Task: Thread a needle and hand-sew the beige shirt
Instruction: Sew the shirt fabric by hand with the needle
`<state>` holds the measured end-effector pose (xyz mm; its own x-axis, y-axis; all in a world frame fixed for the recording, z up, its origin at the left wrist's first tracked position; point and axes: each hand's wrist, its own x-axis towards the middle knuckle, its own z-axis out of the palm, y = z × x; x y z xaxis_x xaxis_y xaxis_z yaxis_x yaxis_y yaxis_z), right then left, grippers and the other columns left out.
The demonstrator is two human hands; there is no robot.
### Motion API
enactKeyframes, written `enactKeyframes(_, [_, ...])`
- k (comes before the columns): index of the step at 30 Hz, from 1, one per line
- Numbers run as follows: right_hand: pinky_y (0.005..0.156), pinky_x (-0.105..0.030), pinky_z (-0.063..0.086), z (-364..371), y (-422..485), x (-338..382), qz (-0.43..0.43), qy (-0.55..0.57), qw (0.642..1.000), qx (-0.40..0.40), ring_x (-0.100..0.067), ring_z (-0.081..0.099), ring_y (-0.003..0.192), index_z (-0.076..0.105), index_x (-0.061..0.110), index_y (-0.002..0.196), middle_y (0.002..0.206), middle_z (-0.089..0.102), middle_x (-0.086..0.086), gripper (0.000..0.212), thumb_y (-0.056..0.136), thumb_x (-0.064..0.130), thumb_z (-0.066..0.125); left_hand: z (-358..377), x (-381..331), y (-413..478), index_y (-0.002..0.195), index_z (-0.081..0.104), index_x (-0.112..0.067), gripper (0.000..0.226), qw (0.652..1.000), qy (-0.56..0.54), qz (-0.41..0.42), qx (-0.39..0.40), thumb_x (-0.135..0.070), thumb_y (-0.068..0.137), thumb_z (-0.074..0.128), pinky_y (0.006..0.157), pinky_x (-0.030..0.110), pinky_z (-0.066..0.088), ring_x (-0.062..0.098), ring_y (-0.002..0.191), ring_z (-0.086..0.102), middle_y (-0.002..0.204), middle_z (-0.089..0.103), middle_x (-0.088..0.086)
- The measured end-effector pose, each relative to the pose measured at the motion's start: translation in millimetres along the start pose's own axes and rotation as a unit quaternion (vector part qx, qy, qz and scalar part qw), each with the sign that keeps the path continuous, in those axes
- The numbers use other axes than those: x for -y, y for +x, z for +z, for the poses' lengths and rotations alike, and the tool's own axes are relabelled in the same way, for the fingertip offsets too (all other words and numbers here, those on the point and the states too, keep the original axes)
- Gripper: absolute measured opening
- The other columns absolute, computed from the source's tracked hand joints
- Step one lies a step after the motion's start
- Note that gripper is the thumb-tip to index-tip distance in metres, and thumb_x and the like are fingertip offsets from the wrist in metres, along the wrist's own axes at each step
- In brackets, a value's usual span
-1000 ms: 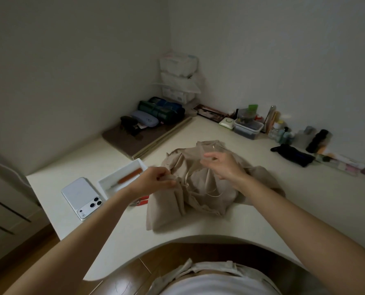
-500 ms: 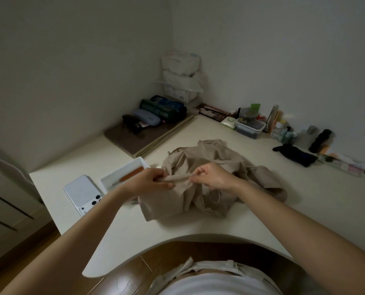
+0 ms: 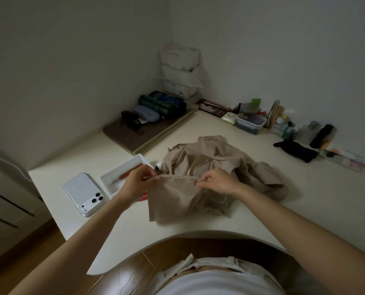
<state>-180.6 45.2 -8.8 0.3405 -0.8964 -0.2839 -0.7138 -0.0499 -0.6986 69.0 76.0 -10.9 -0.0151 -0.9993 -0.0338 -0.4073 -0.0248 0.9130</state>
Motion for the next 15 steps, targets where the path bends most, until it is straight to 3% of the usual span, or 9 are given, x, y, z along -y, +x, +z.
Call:
enactKeyframes(3, [0.057,-0.019,0.035,2.5,-0.3,0.2,0.001,0.004,1.000,-0.003,-0.010,0.047,0.060,0.061,0.007,0.079,0.065,0.049,-0.001,0.027,0.091,0.031,0.061,4.1,3.1,-0.2,0.076,0.057,-0.011,0.014,0.999,-0.043,-0.019,-0.004,-0.011,0.089,0.065,0.052,0.013,0.044,0.010,0.067,0.054,0.078,0.058,0.001])
enactKeyframes(6, [0.069,-0.027,0.044,6.0,1.7,-1.8,0.003,0.007,1.000,-0.007,-0.015,0.054,0.068,0.053,0.013,0.063,0.063,0.051,-0.001,0.034,0.091,0.030,0.061,6.8,9.5,0.3,0.086,0.062,-0.011,0.010,0.997,-0.057,-0.051,0.024,-0.013,0.084,0.071,0.053,0.017,0.046,0.011,0.071,0.055,0.082,0.059,0.001])
enactKeyframes(8, [0.069,-0.025,0.044,7.2,1.6,-2.6,0.007,0.013,1.000,-0.004,-0.011,0.053,0.063,0.052,0.018,0.060,0.060,0.049,0.002,0.034,0.091,0.029,0.061,7.2,15.1,0.9,0.088,0.064,-0.016,0.017,0.998,-0.015,-0.057,0.039,-0.015,0.078,0.077,0.058,0.019,0.045,0.012,0.075,0.055,0.085,0.059,0.000])
enactKeyframes(12, [0.052,-0.014,0.032,7.8,0.8,-6.1,0.016,0.010,1.000,-0.009,-0.003,0.041,0.052,0.047,0.020,0.058,0.056,0.044,0.006,0.037,0.091,0.027,0.062,5.3,25.6,1.8,0.081,0.065,-0.015,0.013,0.991,0.107,-0.040,0.064,-0.019,0.078,0.077,0.073,0.031,0.047,0.020,0.082,0.058,0.088,0.064,0.005])
enactKeyframes(15, [0.057,-0.015,0.034,10.1,1.9,-10.4,0.024,0.018,0.999,-0.012,-0.003,0.046,0.058,0.046,0.022,0.057,0.057,0.045,0.008,0.037,0.090,0.026,0.063,2.0,28.7,-1.4,0.085,0.064,-0.013,0.012,0.991,0.094,-0.031,0.085,-0.023,0.085,0.070,0.080,0.041,0.049,0.028,0.089,0.058,0.092,0.063,0.009])
